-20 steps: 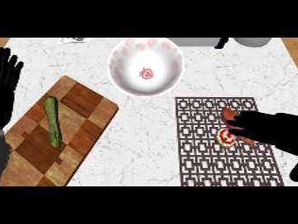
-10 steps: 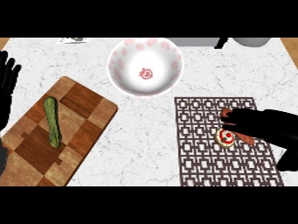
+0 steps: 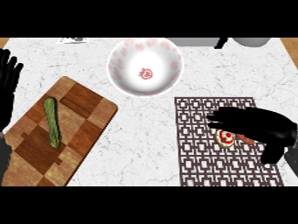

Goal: Pick the cupcake from the placemat and place it in the bowl

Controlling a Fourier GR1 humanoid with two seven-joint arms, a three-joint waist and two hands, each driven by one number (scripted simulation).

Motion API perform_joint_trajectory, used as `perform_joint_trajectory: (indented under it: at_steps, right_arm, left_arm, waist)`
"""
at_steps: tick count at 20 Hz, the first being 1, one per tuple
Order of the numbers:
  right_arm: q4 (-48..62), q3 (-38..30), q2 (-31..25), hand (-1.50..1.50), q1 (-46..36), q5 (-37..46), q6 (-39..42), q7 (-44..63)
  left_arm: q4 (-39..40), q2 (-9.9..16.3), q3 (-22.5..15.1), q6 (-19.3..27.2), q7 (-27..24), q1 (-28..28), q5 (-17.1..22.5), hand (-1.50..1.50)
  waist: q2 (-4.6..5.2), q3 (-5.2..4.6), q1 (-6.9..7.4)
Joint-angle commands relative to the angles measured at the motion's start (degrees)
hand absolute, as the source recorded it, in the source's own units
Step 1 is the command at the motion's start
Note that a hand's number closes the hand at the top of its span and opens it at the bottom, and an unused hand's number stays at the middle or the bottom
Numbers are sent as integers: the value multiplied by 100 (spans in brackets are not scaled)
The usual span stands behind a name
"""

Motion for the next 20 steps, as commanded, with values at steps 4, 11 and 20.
perform_joint_trajectory:
  at_steps: [4,11,20]
  right_arm:
    - [632,-55,361,-150,-125,494,-52,-454]
    - [1158,-26,816,-150,-140,1013,-221,-179]
    - [1360,-272,1127,150,-173,1265,-634,-655]
  left_arm:
    - [-209,-69,91,19,316,-43,-38,0]
    - [-514,-300,-11,13,174,348,-229,0]
    - [159,-372,86,-62,-239,30,-428,0]
  waist:
    - [-2,1,-5]
    - [-3,2,12]
    - [1,1,-27]
